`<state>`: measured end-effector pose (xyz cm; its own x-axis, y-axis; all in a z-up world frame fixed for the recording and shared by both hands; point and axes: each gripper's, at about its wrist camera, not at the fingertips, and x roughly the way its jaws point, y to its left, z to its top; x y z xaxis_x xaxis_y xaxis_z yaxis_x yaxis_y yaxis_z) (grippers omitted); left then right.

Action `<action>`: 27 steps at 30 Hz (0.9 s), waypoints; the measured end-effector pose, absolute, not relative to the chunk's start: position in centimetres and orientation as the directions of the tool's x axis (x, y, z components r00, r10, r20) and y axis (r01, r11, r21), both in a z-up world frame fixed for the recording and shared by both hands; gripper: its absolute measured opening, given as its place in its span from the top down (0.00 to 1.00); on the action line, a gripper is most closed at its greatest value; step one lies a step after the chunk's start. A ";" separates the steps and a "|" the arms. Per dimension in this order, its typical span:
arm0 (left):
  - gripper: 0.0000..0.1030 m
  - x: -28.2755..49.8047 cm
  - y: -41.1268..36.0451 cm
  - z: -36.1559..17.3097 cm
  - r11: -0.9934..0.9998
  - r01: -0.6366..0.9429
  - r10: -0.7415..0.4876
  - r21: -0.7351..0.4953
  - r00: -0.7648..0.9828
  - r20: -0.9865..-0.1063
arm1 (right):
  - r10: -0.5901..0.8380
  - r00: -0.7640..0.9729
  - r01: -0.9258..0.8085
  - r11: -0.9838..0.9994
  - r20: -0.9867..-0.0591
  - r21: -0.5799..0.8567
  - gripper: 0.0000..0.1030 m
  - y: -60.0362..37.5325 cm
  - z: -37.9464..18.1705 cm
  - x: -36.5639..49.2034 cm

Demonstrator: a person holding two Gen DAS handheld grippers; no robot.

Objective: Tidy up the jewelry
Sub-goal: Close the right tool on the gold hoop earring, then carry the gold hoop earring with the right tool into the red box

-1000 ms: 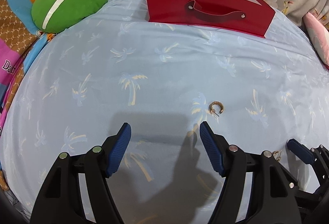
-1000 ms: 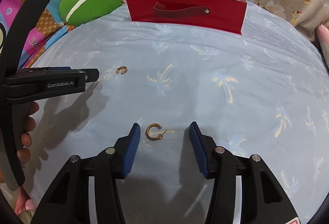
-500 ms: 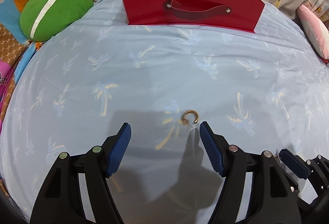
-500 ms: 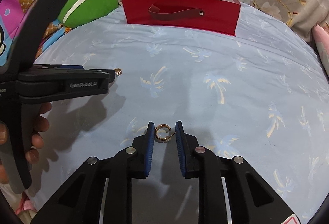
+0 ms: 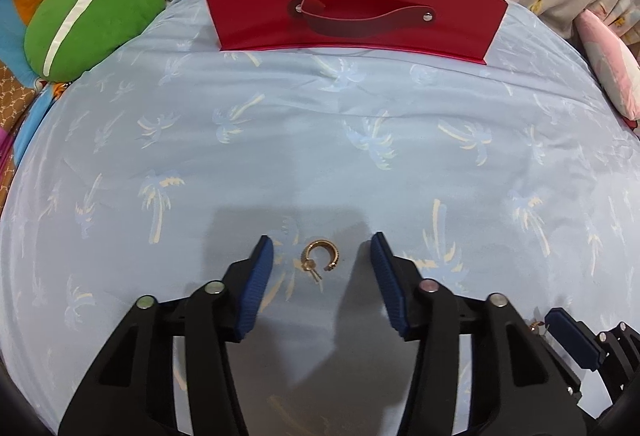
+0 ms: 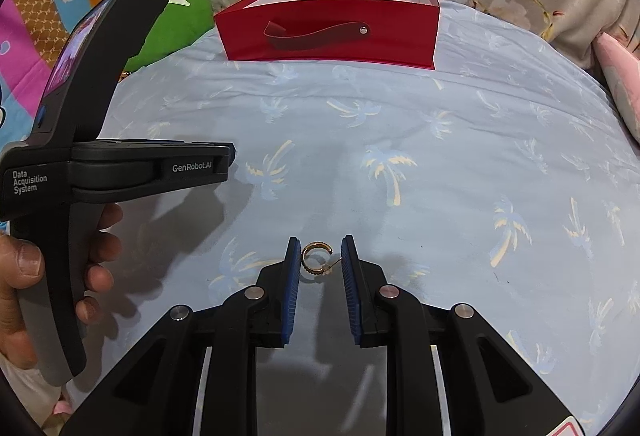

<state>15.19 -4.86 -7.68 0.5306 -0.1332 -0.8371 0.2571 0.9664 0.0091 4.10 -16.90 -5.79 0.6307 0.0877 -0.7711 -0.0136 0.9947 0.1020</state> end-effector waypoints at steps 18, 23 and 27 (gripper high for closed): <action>0.84 13.6 -2.9 -3.7 0.960 0.264 -0.230 -0.091 0.560 -0.796 | 0.093 0.664 0.007 0.991 -0.742 0.130 0.81 -18.4 -4.1 4.0; 0.84 13.4 -2.0 -1.8 0.967 0.244 -0.214 -0.077 0.605 -0.767 | 0.086 0.689 0.011 0.992 -0.720 0.128 0.81 -18.7 -2.7 4.1; 0.84 13.6 -1.7 -0.6 0.969 0.239 -0.206 -0.066 0.630 -0.749 | 0.075 0.720 0.007 0.993 -0.690 0.115 0.81 -19.0 -0.9 4.8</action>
<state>13.57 -1.70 -0.60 0.6301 -0.2064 -0.7486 0.2391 0.9688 -0.0659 4.76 -18.98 -0.91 0.7200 0.0747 -0.6899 0.0074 0.9933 0.1153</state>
